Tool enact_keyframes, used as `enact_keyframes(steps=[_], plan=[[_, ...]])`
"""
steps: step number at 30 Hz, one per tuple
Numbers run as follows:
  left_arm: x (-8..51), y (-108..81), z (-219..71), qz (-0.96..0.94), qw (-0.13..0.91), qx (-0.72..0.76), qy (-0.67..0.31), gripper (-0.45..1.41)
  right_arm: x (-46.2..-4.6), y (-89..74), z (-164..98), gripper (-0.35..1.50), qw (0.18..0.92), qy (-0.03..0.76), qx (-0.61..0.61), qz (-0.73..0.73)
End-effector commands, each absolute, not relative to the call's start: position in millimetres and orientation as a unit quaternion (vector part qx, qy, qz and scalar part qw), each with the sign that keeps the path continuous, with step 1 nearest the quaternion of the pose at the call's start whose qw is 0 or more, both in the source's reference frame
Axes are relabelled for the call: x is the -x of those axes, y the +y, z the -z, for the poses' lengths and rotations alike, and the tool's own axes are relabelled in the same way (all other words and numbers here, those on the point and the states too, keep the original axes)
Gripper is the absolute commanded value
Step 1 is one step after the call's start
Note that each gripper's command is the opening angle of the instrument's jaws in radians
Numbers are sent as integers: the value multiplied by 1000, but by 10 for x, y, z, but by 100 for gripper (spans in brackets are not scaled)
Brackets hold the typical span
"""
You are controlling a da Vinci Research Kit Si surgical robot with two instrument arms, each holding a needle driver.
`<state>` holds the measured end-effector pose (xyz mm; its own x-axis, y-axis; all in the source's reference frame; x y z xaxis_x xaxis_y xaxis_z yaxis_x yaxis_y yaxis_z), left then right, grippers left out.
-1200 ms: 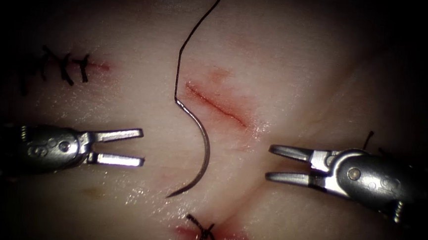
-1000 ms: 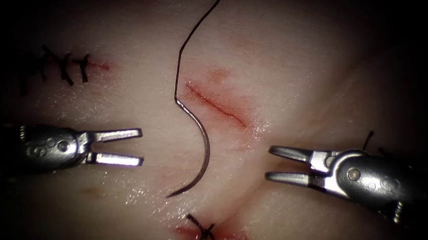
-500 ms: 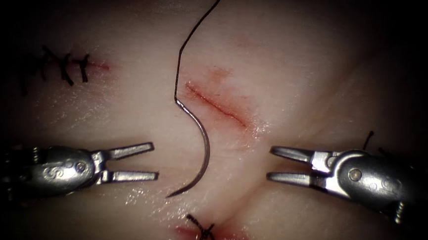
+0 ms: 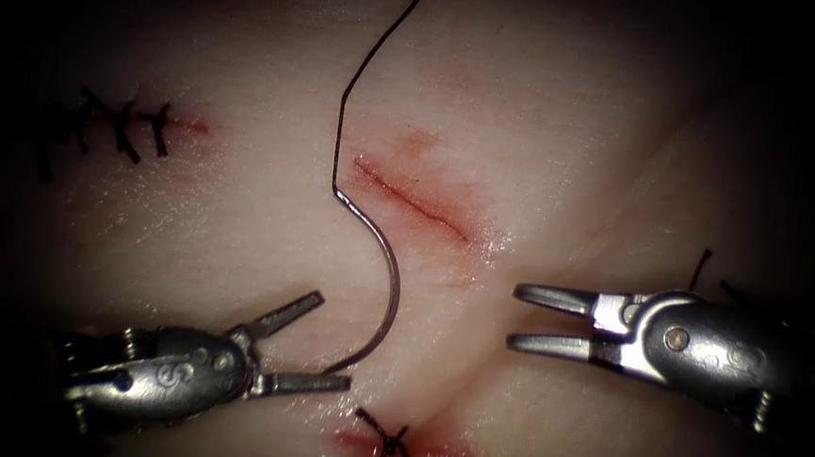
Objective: Wound Closure
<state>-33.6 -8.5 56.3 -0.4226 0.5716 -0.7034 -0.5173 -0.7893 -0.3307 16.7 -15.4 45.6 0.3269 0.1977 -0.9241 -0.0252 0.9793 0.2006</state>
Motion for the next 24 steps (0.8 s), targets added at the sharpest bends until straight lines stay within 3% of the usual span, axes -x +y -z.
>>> enact_keyframes(steps=[1, 24], plan=[[343, -86, -571, -844, 326, 424, -33, 76, -176, -154, -461, 20, 811, 576, -74, -69], [351, -99, -644, -873, 316, 370, -41, 69, -185, -158, -462, 21, 815, 571, -75, -67]])
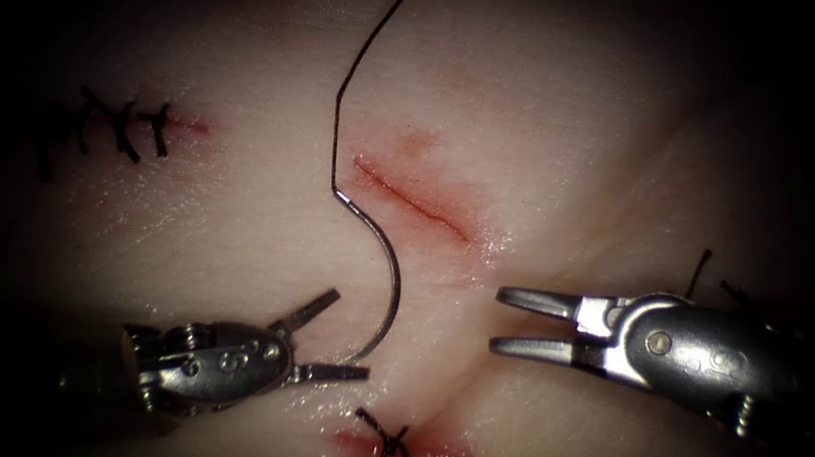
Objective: Wound Closure
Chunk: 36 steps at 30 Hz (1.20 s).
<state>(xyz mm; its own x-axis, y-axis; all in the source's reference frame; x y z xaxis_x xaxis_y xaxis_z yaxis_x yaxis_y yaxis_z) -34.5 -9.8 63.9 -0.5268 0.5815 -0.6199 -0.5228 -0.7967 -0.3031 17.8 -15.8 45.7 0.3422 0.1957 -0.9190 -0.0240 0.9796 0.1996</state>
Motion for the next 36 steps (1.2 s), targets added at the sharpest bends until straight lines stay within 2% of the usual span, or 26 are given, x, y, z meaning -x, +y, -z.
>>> enact_keyframes(steps=[1, 6, 8, 15, 18, 19, 20, 24, 26, 31, 34, 36], plan=[[351, -100, -645, -874, 315, 369, -41, 69, -185, -158, -462, 21, 815, 571, -75, -67], [352, -102, -646, -876, 313, 363, -44, 62, -185, -158, -462, 21, 815, 571, -75, -67], [353, -102, -646, -878, 308, 363, -42, 51, -185, -158, -462, 21, 815, 571, -75, -67], [353, -103, -645, -887, 281, 365, -33, -42, -185, -159, -462, 21, 815, 571, -73, -64], [353, -102, -643, -889, 273, 366, -32, -45, -185, -160, -462, 18, 815, 571, -74, -66], [353, -101, -642, -889, 273, 366, -33, -45, -185, -161, -462, 1, 814, 571, -78, -70], [353, -101, -641, -890, 271, 366, -32, -45, -185, -161, -462, -7, 814, 570, -81, -75], [354, -98, -634, -894, 258, 366, -30, -45, -189, -163, -460, -21, 812, 565, -100, -106], [354, -96, -629, -893, 251, 373, -23, -45, -193, -166, -457, -21, 823, 547, -89, -126], [357, -89, -610, -896, 228, 381, 31, -45, -206, -168, -451, -9, 822, 537, -88, -166], [360, -86, -600, -899, 219, 375, 58, -45, -215, -166, -449, 21, 818, 537, -82, -189], [362, -86, -594, -902, 211, 369, 74, -45, -223, -165, -448, 48, 821, 528, -75, -201]])
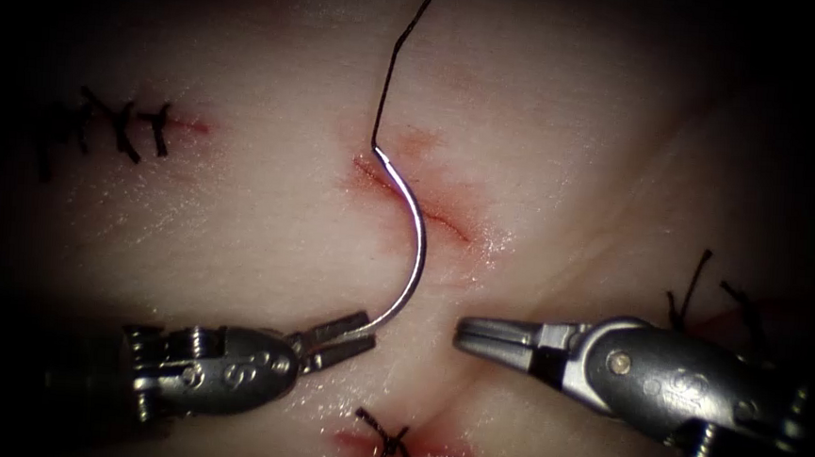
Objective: Wound Closure
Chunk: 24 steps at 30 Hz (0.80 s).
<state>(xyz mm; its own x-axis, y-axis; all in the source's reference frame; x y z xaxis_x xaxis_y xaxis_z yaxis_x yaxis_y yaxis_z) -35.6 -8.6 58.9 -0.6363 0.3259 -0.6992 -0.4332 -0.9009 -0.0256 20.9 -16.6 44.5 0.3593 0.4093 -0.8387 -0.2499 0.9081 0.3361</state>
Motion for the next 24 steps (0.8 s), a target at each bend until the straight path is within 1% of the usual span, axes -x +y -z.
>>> enact_keyframes(steps=[1, 2, 3, 4, 6, 11, 13, 18, 24], plan=[[363, -85, -592, -905, 205, 364, 83, -45, -226, -165, -448, 62, 823, 523, -70, -209], [364, -85, -590, -906, 202, 360, 90, -45, -229, -164, -448, 77, 825, 517, -68, -220], [365, -85, -589, -907, 197, 359, 96, -45, -234, -164, -447, 99, 826, 508, -63, -237], [366, -84, -588, -908, 195, 356, 105, -45, -238, -165, -447, 109, 827, 500, -61, -248], [368, -84, -587, -911, 184, 348, 120, -45, -245, -165, -446, 116, 829, 486, -57, -270], [372, -84, -588, -919, 159, 327, 153, -45, -254, -161, -442, 116, 834, 463, -39, -296], [373, -84, -588, -920, 146, 323, 167, -45, -256, -158, -441, 112, 835, 456, -31, -306], [373, -82, -587, -920, 114, 313, 206, -45, -254, -147, -442, 110, 835, 443, -15, -325], [372, -80, -585, -919, 105, 301, 232, -45, -253, -138, -438, 112, 838, 426, -1, -343]])
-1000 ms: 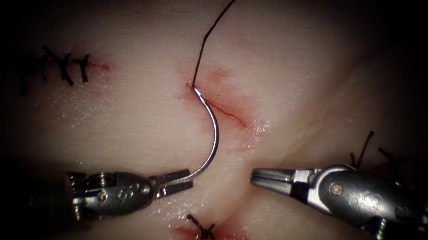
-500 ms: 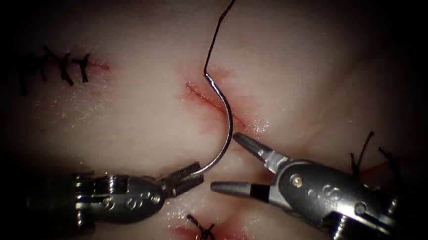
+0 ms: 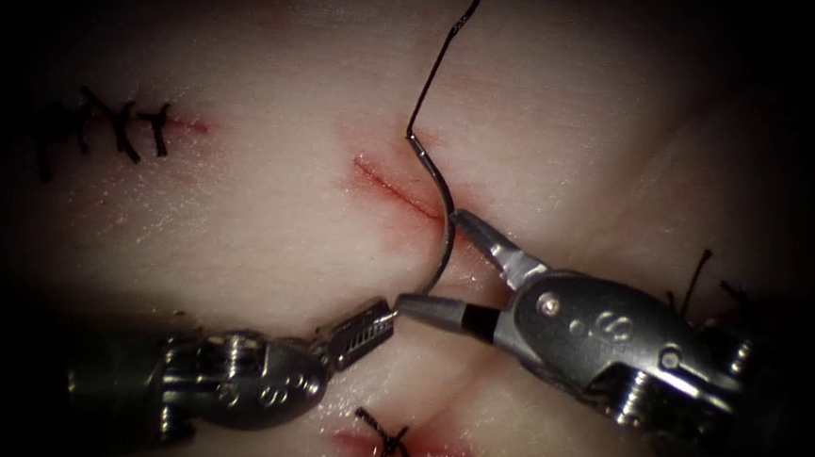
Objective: Wound Closure
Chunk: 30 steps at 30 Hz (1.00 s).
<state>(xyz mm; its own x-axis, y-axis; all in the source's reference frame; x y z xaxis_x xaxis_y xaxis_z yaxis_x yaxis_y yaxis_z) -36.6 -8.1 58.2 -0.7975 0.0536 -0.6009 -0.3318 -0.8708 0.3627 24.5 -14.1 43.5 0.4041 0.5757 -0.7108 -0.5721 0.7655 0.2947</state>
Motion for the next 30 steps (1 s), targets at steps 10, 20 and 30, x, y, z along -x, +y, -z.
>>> enact_keyframes(steps=[10, 20, 30], plan=[[376, -79, -573, -912, 78, 277, 294, -45, -254, -124, -442, 117, 841, 393, 30, -371], [380, -79, -570, -908, 74, 264, 316, -45, -260, -111, -449, 126, 838, 355, 54, -410], [382, -80, -569, -908, 63, 252, 330, -45, -276, -109, -451, 116, 829, 350, 53, -432]])
